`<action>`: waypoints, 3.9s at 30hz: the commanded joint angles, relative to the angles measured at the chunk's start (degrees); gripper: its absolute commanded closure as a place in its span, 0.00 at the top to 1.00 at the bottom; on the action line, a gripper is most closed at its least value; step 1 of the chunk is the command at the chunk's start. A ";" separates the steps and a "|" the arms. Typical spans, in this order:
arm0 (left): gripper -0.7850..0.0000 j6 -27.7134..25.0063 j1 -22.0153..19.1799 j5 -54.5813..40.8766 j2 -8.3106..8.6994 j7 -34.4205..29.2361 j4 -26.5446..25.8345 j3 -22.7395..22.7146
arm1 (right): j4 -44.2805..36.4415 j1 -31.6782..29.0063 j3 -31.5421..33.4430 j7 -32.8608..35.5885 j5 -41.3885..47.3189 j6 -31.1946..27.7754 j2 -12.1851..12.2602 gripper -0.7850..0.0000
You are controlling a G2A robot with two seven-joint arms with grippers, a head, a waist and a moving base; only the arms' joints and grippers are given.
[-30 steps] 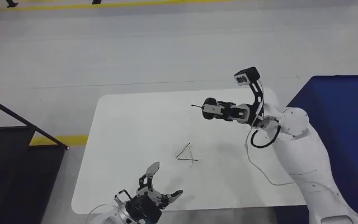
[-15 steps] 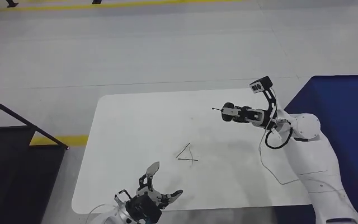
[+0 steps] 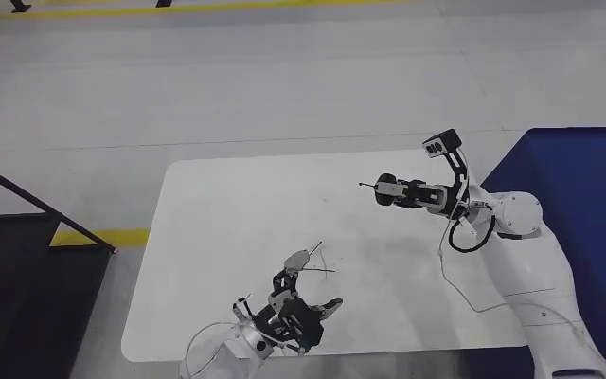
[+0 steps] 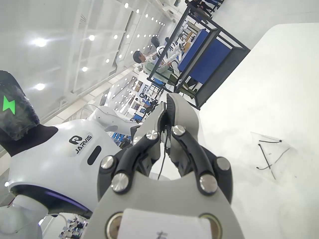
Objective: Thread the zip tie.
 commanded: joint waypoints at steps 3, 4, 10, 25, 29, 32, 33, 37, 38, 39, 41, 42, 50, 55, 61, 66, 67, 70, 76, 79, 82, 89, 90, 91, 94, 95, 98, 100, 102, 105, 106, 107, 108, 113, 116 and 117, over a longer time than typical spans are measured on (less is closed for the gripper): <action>1.00 4.48 -10.06 -5.61 -2.75 -10.62 7.51 4.77 | 0.00 0.00 0.00 0.00 0.00 0.00 0.00 0.00; 1.00 4.48 -10.06 -5.61 -2.75 -10.62 7.51 4.77 | 0.00 0.00 0.00 0.00 0.00 0.00 0.00 0.00; 1.00 4.48 -10.06 -5.61 -2.75 -10.62 7.51 4.77 | 0.00 0.00 0.00 0.00 0.00 0.00 0.00 0.00; 1.00 -3.98 -19.95 -13.76 -5.64 -41.58 8.69 7.90 | 0.00 0.00 0.00 0.00 0.00 0.00 0.00 0.00; 1.00 -3.76 -23.69 -17.98 -7.05 -45.55 12.91 9.23 | 0.00 0.00 0.00 0.00 0.00 0.00 0.00 0.00; 0.99 -2.33 -26.15 -20.41 -8.06 -45.93 17.37 9.86 | 0.00 0.00 0.00 0.00 0.00 0.00 0.00 0.00; 0.99 -2.55 -26.98 -20.94 -8.37 -46.18 18.55 10.26 | 0.00 0.00 0.00 0.00 0.00 0.00 0.00 0.00; 0.93 -2.39 -29.31 -21.08 -9.46 -47.55 22.69 12.04 | 0.00 0.00 0.00 0.00 0.00 0.00 0.00 0.00; 0.91 -2.30 -29.69 -21.21 -9.73 -47.82 23.44 12.46 | 0.00 0.00 0.00 0.00 0.00 0.00 0.00 0.00; 0.91 -2.24 -30.10 -21.33 -9.97 -48.09 24.21 12.78 | 0.00 0.00 0.00 0.00 0.00 0.00 0.00 0.00; 0.85 -1.96 -30.85 -20.73 -10.41 -48.74 25.55 13.43 | 0.00 0.00 0.00 0.00 0.00 0.00 0.00 0.00; 0.85 -1.73 -31.09 -20.64 -10.61 -49.23 26.19 13.65 | 0.00 0.00 0.00 0.00 0.00 0.00 0.00 0.00; 0.78 -1.13 -32.14 -18.54 -11.77 -51.66 28.32 14.76 | 0.00 0.00 0.00 0.00 0.00 0.00 0.00 0.00; 0.78 -1.66 -32.57 -17.96 -12.45 -53.03 30.03 15.31 | 0.00 0.00 0.00 0.00 0.00 0.00 0.00 0.00; 0.61 -1.79 -33.02 -18.51 -13.21 -53.29 31.24 15.17 | 0.00 0.00 0.00 0.00 0.00 0.00 0.00 0.00; 0.48 -1.97 -33.17 -18.17 -13.70 -54.01 31.77 15.07 | 0.00 0.00 0.00 0.00 0.00 0.00 0.00 0.00; 0.47 -1.99 -33.15 -18.15 -13.78 -54.09 31.83 14.98 | 0.00 0.00 0.00 0.00 0.00 0.00 0.00 0.00; 0.45 -2.12 -33.00 -17.97 -13.95 -54.28 31.23 14.65 | 0.00 0.00 0.00 0.00 0.00 0.00 0.00 0.00; 0.44 -2.86 -31.85 -17.85 -14.00 -53.92 29.50 13.50 | 0.00 0.00 0.00 0.00 0.00 0.00 0.00 0.00; 0.42 -2.95 -31.09 -17.39 -13.97 -53.98 28.59 12.95 | 0.00 0.00 0.00 0.00 0.00 0.00 0.00 0.00; 0.40 -3.01 -30.60 -17.09 -14.01 -54.09 28.57 12.47 | 0.00 0.00 0.00 0.00 0.00 0.00 0.00 0.00; 0.48 -3.86 -30.94 -18.32 -14.69 -54.52 30.44 12.45 | 0.00 0.00 0.00 0.00 0.00 0.00 0.00 0.00; 0.49 -3.92 -31.17 -18.50 -14.83 -54.66 30.96 12.49 | 0.00 0.00 0.00 0.00 0.00 0.00 0.00 0.00; 0.49 -3.93 -31.44 -18.57 -14.98 -54.94 31.53 12.56 | 0.00 0.00 0.00 0.00 0.00 0.00 0.00 0.00; 0.47 -4.16 -32.14 -19.16 -15.44 -55.48 32.47 12.83 | 0.00 0.00 0.00 0.00 0.00 0.00 0.00 0.00; 0.45 -4.14 -32.31 -19.21 -15.56 -55.65 32.70 12.85 | 0.00 0.00 0.00 0.00 0.00 0.00 0.00 0.00; 0.41 -3.95 -32.73 -19.20 -15.89 -56.04 33.09 12.88 | 0.00 0.00 0.00 0.00 0.00 0.00 0.00 0.00; 0.38 -3.80 -32.88 -19.17 -16.08 -56.28 33.15 12.85 | 0.00 0.00 0.00 0.00 0.00 0.00 0.00 0.00; 0.38 -3.71 -32.93 -18.92 -16.22 -56.39 33.12 12.80 | 0.00 0.00 0.00 0.00 0.00 0.00 0.00 0.00; 0.34 -3.51 -32.83 -18.67 -16.37 -56.69 33.10 12.55 | 0.00 0.00 0.00 0.00 0.00 0.00 0.00 0.00; 0.33 -3.49 -32.80 -18.57 -16.42 -56.81 33.06 12.46 | 0.00 0.00 0.00 0.00 0.00 0.00 0.00 0.00; 0.33 -3.43 -32.74 -18.53 -16.45 -56.88 33.02 12.33 | 0.00 0.00 0.00 0.00 0.00 0.00 0.00 0.00; 0.33 -3.41 -32.66 -18.50 -16.49 -56.95 32.96 12.21 | 0.00 0.00 0.00 0.00 0.00 0.00 0.00 0.00; 0.27 -3.24 -32.30 -17.98 -16.62 -57.17 32.33 11.52 | 0.00 0.00 0.00 0.00 0.00 0.00 0.00 0.00; 0.23 -3.11 -31.81 -17.51 -16.61 -57.25 31.50 10.99 | 0.00 0.00 0.00 0.00 0.00 0.00 0.00 0.00; 0.22 -3.12 -31.59 -17.38 -16.59 -57.36 31.18 10.79 | 0.00 0.00 0.00 0.00 0.00 0.00 0.00 0.00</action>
